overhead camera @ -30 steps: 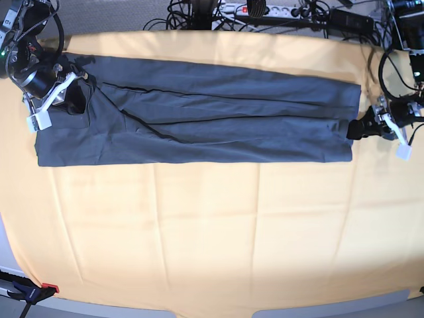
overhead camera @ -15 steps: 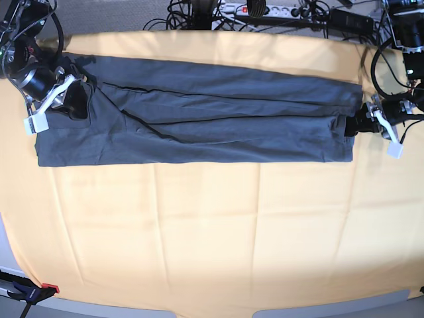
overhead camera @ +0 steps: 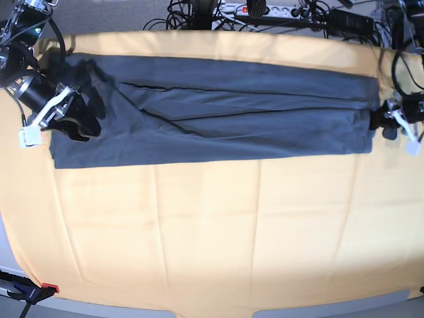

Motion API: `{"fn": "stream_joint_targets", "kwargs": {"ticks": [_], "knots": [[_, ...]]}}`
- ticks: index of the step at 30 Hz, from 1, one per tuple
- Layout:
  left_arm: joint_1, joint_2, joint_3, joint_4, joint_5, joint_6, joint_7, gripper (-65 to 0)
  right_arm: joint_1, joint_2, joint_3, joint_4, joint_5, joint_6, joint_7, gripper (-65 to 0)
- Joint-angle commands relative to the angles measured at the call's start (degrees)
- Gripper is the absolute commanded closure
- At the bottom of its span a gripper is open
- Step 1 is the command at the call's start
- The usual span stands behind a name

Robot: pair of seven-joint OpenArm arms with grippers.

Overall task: Fold the T-shirt properly
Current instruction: 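Fold the strip end with the left gripper toward the right gripper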

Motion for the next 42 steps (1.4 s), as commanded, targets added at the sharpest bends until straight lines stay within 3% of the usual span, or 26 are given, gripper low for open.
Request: {"fn": "stream_joint_targets", "kwargs": {"ticks": [1,6,13,22,29,33,42], "knots": [[-1.25,-3.02,-1.57,0.79,-1.46,-0.11,-0.94,0.0,0.28,0.94,0.48,0.87,1.49,0.30,0.42,-25.7],[-1.22,-5.55,-2.60,0.79,-6.59,0.37,2.99,0.0,-0.02,0.74,0.48,0.87,1.51,0.30,-0.04,-25.7],[-1.20,-2.99,-2.60,2.43,-6.59,1.31,4.33,0.0,0.00,0.46,0.48,0.87,1.49,0.30,-0.02,-25.7],[-1.16,3.26,-2.60,14.49,-6.59,1.29,4.52,0.0,0.00,0.46,0.48,0.87,1.49,0.30,-0.02,-25.7],[-0.85,10.43,-1.90,27.93,-6.59,0.28,4.46,0.0,0.00,0.44,0.48,0.87,1.29,0.30,-0.02,-25.7],[-0.85,14.71,0.07,28.85,-6.59,0.02,4.20,0.0,0.00,0.48,0.48,0.87,1.27,0.30,-0.02,-25.7],[-0.57,23.74,6.47,28.74,-6.59,-4.44,2.05,0.0,0.00,0.48,0.48,0.87,1.29,0.30,-0.02,-25.7]]}}
